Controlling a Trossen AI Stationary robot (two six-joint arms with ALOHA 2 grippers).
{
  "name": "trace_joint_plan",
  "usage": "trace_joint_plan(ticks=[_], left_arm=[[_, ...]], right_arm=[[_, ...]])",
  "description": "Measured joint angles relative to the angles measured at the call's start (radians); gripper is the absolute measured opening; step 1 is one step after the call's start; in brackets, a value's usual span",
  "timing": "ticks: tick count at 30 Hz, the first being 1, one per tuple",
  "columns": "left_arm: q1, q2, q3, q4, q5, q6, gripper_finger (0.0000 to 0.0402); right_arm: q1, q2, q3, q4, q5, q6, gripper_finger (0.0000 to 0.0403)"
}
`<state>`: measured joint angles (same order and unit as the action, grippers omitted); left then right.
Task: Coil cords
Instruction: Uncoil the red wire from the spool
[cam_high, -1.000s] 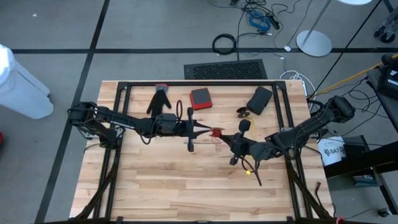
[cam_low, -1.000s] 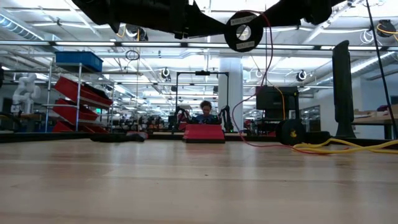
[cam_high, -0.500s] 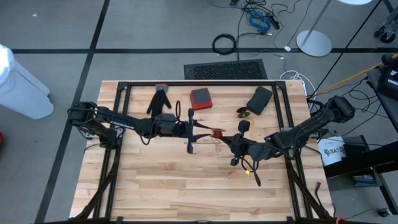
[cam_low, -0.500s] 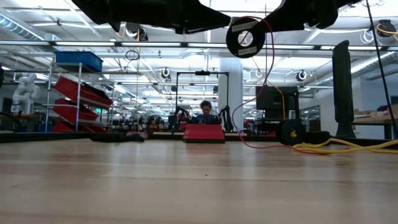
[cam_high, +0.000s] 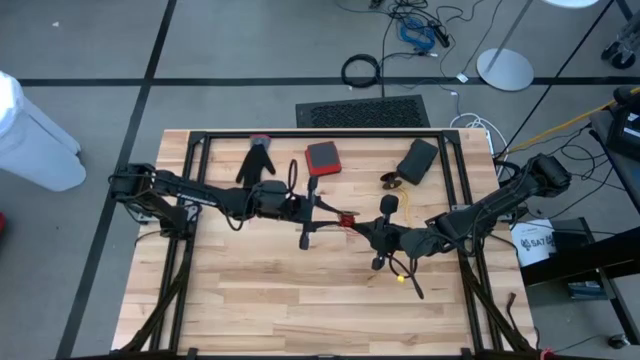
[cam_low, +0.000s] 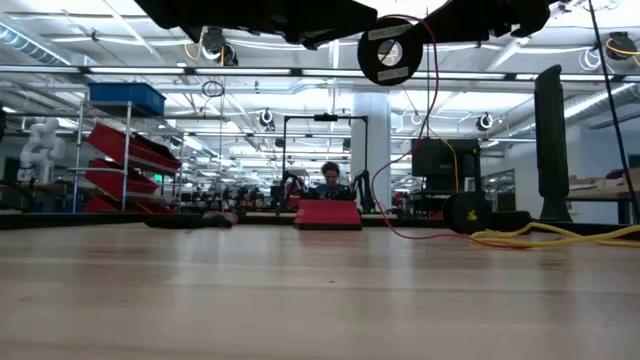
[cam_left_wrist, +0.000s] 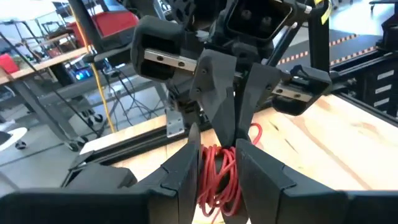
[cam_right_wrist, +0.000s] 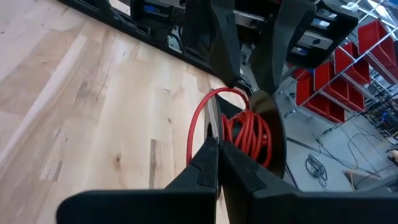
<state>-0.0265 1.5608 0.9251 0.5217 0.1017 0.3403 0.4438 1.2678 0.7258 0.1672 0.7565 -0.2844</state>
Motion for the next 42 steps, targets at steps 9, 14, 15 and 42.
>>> trace_joint_plan(ticks=[9, 14, 15, 42], left_arm=[[0.025, 0.001, 0.001, -0.002, -0.001, -0.044, 0.0093], [0.039, 0.004, 0.001, -0.005, 0.019, -0.049, 0.0063], [0.039, 0.004, 0.001, -0.005, 0.026, -0.055, 0.0059], [0.039, 0.006, 0.000, -0.039, 0.032, -0.039, 0.0008]], right_arm=[[0.000, 0.000, 0.000, 0.002, 0.000, 0.001, 0.0000], [0.000, 0.000, 0.000, 0.002, 0.000, 0.001, 0.0000], [0.000, 0.000, 0.000, 0.002, 0.000, 0.001, 0.0000], [0.000, 0.000, 0.000, 0.024, -0.055, -0.031, 0.0000]])
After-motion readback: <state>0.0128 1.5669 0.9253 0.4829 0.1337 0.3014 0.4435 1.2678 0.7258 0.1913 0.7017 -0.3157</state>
